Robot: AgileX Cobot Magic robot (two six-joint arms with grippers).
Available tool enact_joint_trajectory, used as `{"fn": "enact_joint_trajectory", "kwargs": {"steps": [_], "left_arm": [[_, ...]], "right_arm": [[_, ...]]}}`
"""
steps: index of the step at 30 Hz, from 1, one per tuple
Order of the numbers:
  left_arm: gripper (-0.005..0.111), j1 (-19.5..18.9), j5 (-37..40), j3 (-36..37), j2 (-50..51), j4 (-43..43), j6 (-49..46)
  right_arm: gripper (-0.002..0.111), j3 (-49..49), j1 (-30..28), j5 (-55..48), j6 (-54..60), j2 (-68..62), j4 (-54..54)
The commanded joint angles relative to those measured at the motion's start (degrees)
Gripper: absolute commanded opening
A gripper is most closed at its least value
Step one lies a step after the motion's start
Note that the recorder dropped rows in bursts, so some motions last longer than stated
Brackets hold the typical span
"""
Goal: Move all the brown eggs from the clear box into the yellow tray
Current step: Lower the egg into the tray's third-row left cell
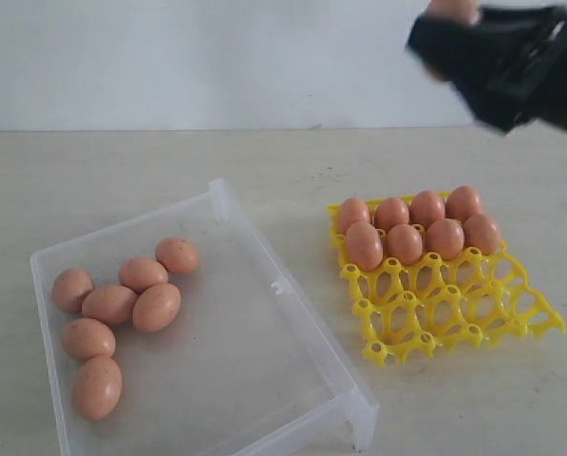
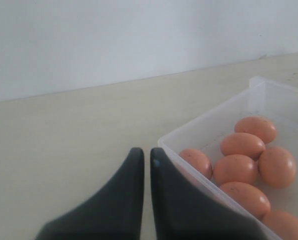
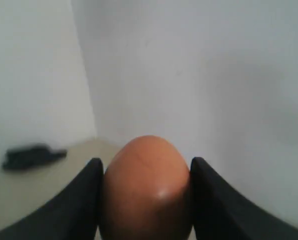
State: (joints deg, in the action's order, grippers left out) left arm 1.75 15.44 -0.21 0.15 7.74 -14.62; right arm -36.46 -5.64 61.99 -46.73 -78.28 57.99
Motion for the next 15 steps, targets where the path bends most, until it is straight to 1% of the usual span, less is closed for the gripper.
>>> {"fn": "enact_joint_trajectory", "kwargs": {"steps": [1,3,5,7,10,15], "left_arm": [[0.004,0.2,-0.4,0.2,-0.2,0.4,0.0],[0.004,0.2,-0.4,0.2,-0.2,0.4,0.0],[0.004,0.2,-0.4,0.2,-0.2,0.4,0.0],[0.004,0.2,-0.4,0.2,-0.2,0.4,0.0],[0.004,0.2,-0.4,0.2,-0.2,0.4,0.0],[0.004,0.2,-0.4,0.2,-0.2,0.4,0.0]], "right_arm": [[0.0,-0.3,13.2,-20.9,2.6,-0.9,6.8],[0.0,-0.3,16.4,-21.1,5.6,-3.6,6.2],[0.0,-0.3,16.2,-21.2,6.3,-7.0,3.6],[0.0,-0.3,13.9,-21.3,5.8,-10.8,2.8],[0.0,-0.3,9.7,-18.5,-2.0,-15.2,3.9],[0.0,-0.3,5.2,-5.5,-7.7,-19.4,6.2]]}}
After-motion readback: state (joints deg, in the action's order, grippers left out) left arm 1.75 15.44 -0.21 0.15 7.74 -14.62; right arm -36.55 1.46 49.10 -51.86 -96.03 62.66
